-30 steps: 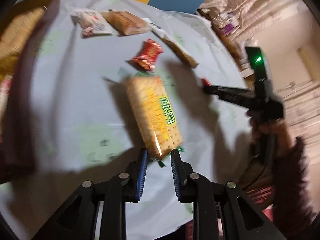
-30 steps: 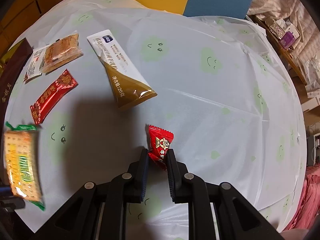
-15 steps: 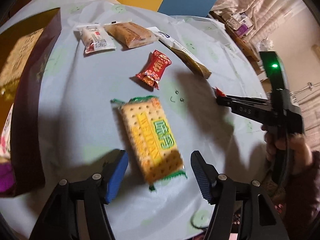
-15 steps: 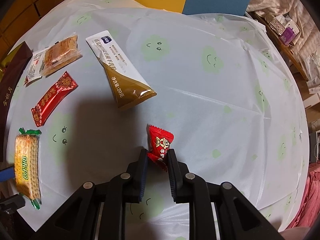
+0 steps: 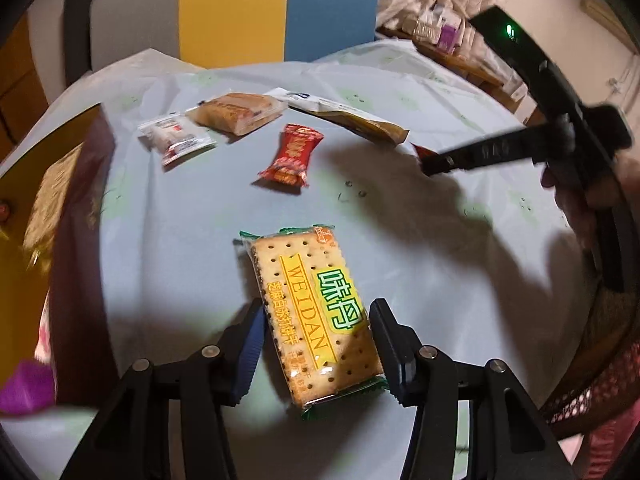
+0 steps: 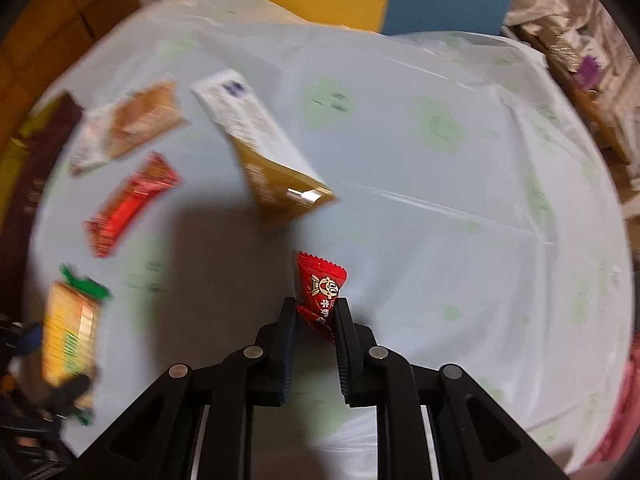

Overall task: Organize snacks
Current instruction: 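Carry the red candy over the gold tin and open the right tool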

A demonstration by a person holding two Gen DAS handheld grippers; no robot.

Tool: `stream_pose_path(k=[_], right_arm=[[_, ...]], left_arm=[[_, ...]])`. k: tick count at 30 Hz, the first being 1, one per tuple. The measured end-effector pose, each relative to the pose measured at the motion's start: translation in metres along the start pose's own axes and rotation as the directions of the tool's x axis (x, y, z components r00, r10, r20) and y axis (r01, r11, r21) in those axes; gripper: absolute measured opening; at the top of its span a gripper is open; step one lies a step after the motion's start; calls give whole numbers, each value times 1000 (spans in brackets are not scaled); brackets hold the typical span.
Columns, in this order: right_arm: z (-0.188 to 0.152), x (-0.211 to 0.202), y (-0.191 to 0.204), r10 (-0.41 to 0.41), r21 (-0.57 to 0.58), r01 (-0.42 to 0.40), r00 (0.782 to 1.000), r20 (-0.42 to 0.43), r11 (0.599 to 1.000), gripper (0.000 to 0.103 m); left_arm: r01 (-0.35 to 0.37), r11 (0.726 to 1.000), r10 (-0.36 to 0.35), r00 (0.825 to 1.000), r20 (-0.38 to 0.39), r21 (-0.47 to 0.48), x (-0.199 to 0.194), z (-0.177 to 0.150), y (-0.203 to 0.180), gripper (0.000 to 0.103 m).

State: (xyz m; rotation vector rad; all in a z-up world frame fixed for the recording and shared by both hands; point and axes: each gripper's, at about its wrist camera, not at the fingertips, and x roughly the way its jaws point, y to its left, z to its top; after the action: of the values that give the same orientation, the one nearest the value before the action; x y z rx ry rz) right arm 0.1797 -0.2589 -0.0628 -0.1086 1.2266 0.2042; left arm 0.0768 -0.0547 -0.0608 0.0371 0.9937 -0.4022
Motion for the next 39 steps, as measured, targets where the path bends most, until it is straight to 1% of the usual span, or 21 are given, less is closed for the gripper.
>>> stream_pose_path(k=[1, 3, 5, 12, 14, 18, 21, 26, 28, 29, 30, 33, 34, 35, 36, 39], right_arm=[[0, -4, 4, 39, -16, -38, 999, 18, 999, 17], [0, -14, 18, 129, -67, -126, 990, 52, 990, 17], [-2, -16, 25, 162, -94, -156, 985, 53, 983, 18], [-7, -15, 40, 204, -148, -196, 978, 35, 969, 17], [-7, -15, 47, 204, -163, -197, 979, 25, 967, 17], [-4, -26, 69, 255, -188, -247, 967, 22, 951, 17], [0, -47, 95, 320, -231, -303, 946, 42, 925, 18], [12, -81, 154, 431, -338, -392, 901, 46, 856, 18], [18, -89, 180, 478, -371, -434, 878, 31, 821, 19], [20, -90, 189, 491, -381, -447, 871, 21, 809, 19], [23, -91, 203, 514, -399, -469, 858, 4, 787, 19], [28, -88, 237, 545, -430, -505, 837, -34, 748, 19], [28, -87, 244, 548, -434, -509, 835, -42, 743, 20], [29, -82, 254, 546, -438, -511, 836, -53, 740, 29], [28, -78, 262, 541, -440, -512, 838, -68, 738, 34], [26, -68, 269, 518, -438, -497, 852, -79, 749, 35]], left_arm=[[-3, 1000, 3, 1000, 14, 1, -3, -5, 0, 53], [-6, 1000, 6, 999, 40, 6, -10, -16, 4, 53], [-2, 1000, 1, 998, 68, 10, -15, -26, 8, 53], [17, 1000, -15, 993, 121, -16, -16, -36, 10, 54], [26, 999, -23, 991, 131, -23, -18, -38, 12, 54], [42, 999, -37, 988, 148, -34, -20, -41, 14, 53], [54, 998, -47, 986, 161, -40, -21, -43, 15, 53], [73, 996, -63, 983, 175, -52, -20, -45, 19, 53], [77, 996, -66, 982, 179, -53, -20, -45, 19, 53], [80, 995, -69, 981, 181, -54, -20, -46, 20, 53], [82, 995, -71, 981, 182, -54, -20, -46, 20, 53], [87, 995, -76, 979, 187, -54, -20, -46, 21, 53], [88, 995, -76, 979, 188, -55, -20, -47, 21, 53], [89, 995, -78, 979, 188, -55, -20, -47, 21, 53], [92, 994, -80, 979, 189, -55, -20, -47, 21, 53], [95, 994, -83, 978, 193, -53, -20, -48, 22, 53]])
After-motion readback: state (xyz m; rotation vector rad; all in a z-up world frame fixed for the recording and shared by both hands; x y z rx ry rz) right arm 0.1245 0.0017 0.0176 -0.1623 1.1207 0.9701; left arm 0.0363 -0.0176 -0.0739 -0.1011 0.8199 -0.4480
